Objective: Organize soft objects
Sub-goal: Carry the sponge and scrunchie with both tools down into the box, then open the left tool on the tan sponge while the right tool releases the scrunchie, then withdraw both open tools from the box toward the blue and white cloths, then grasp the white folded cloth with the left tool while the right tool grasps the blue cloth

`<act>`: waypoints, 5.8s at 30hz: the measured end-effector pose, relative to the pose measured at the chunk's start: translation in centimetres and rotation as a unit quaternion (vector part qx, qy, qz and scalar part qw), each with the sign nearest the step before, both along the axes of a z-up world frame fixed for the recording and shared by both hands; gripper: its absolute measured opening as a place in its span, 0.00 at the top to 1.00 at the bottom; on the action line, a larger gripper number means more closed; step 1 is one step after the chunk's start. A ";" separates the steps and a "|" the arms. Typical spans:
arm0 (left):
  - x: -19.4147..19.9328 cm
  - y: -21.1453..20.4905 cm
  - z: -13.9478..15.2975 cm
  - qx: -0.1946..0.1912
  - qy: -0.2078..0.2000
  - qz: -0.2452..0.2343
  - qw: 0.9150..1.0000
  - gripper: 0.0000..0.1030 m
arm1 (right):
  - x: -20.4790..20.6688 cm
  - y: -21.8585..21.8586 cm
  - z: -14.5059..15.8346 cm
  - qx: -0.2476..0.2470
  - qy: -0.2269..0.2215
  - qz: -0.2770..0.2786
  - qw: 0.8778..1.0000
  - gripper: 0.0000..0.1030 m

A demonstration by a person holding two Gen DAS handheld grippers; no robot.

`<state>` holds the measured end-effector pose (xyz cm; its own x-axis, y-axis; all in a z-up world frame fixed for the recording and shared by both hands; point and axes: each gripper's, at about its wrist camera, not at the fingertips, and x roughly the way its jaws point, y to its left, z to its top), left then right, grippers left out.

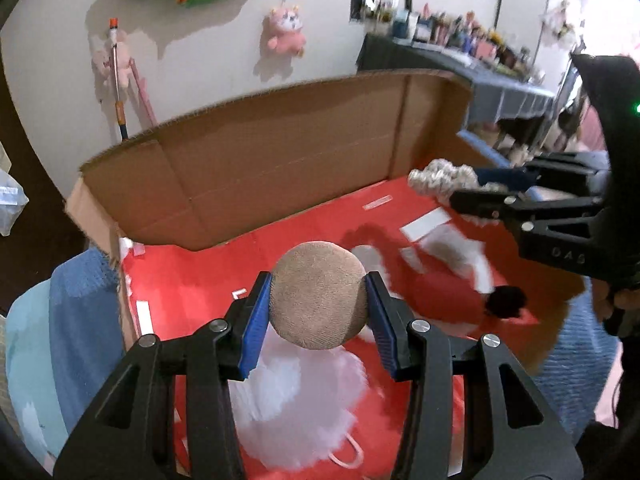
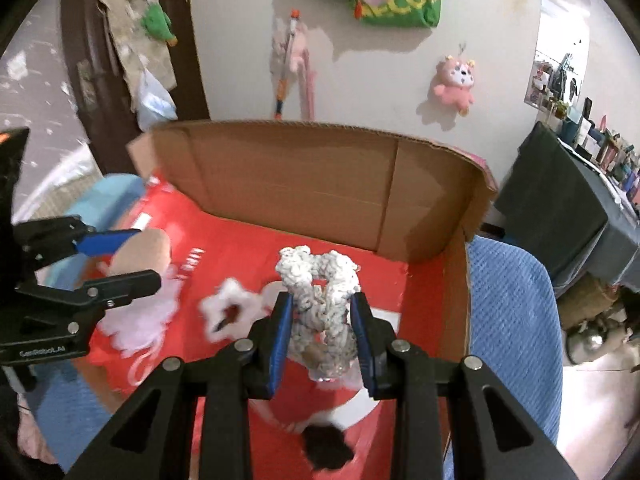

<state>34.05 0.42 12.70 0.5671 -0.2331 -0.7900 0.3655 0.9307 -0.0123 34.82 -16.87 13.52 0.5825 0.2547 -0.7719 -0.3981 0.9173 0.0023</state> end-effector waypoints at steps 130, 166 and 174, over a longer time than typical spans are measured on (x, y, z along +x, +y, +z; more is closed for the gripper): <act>-27.4 0.0 -6.2 -0.046 -0.142 0.110 0.983 0.07 | -27.1 -3.2 -5.8 0.046 -0.102 -0.072 0.991 0.00; -20.2 -3.1 -6.7 -0.016 -0.076 0.027 0.997 0.07 | -21.7 -5.3 -8.9 0.047 0.026 -0.023 0.998 0.00; -18.4 -4.7 -7.3 -0.003 -0.049 -0.008 0.999 0.14 | -20.5 -4.2 -8.6 0.024 0.028 0.033 0.999 0.04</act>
<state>15.66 -4.26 5.36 0.6373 -0.2470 -0.7300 0.3794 0.9251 0.0182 14.33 -21.12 4.94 0.5199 0.3280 -0.7887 -0.4560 0.8873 0.0684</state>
